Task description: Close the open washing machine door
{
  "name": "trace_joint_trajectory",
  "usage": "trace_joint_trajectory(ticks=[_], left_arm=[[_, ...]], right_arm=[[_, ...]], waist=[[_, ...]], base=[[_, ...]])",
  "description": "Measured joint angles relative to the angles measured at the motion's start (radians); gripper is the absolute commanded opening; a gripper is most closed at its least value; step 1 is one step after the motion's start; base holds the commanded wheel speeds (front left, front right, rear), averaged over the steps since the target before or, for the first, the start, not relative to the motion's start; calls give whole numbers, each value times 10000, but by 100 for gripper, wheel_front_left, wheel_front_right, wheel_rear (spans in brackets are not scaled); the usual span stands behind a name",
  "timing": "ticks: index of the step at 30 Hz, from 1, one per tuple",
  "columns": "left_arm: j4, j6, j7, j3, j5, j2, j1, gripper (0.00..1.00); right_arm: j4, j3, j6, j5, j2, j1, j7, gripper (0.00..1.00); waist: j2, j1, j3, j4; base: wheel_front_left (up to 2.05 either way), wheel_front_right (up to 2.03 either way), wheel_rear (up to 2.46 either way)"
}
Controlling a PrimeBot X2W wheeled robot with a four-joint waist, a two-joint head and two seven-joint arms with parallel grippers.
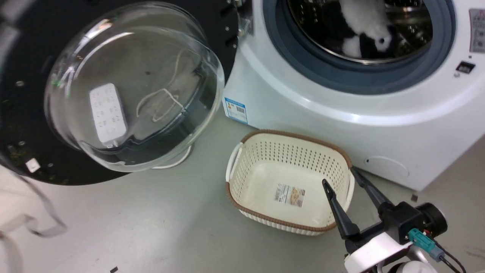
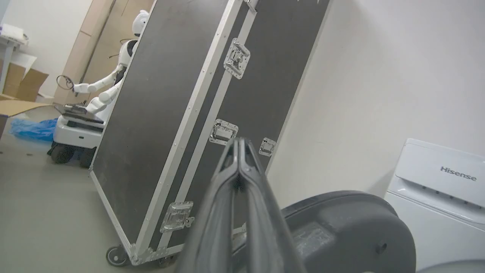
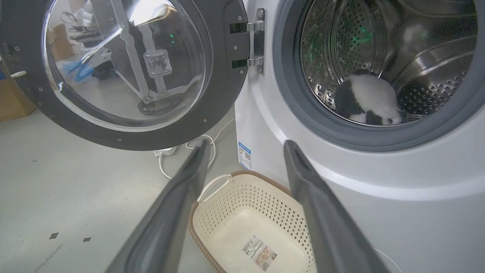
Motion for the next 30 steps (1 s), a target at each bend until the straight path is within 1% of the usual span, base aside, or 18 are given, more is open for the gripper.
trace_joint_trajectory(ticks=[4,6,8,12,14,16,18,20,21,25,30], left_arm=[[1628,113,1152,995,-1425,1156,-1277,0],[2374,104,1751,1145,-1833,1739,-1693,0],[3045,94,2343,1174,-2134,2194,-1977,0],[4500,167,3799,1154,-2901,2543,-2463,0],[5074,234,4274,876,-2698,2840,-2472,0],[5515,234,4698,869,-2754,3110,-2476,0],[5969,291,5273,1057,-3254,3145,-2540,0],[6401,320,6132,1235,-3894,3014,-2630,0],[6566,140,7311,1336,-4746,2780,-2653,0],[6205,-138,8385,1388,-5542,2642,-2648,0],[5509,-249,9660,1302,-6261,2454,-2145,0]], right_arm=[[-90,148,0,-40,-251,-126,-12,100],[-194,182,0,-36,-347,-239,-13,100],[-284,148,0,-35,-418,-298,-13,100],[-359,136,0,-35,-499,-299,-8,100],[-364,174,0,-35,-550,-305,-4,100],[-372,215,0,-31,-579,-330,-2,100],[-368,224,0,-10,-587,-334,-2,100],[-364,213,0,50,-596,-338,-2,100],[-349,205,0,63,-606,-339,-2,100],[-328,184,0,105,-619,-337,-2,100],[-240,209,0,125,-604,-326,-6,100]], waist=[[0,-1,337,-156],[0,0,518,-222],[0,0,663,-308],[0,0,891,-438],[0,0,956,-488],[0,-2,997,-537],[0,-1,1004,-570],[0,-2,978,-575],[0,-2,930,-561],[0,-3,838,-485],[0,-3,614,-432]], base=[[0,0,0],[0,0,0],[0,0,0],[0,0,0],[0,0,0],[0,0,0],[0,0,0],[0,0,0],[0,0,0],[0,0,0],[0,0,0]])
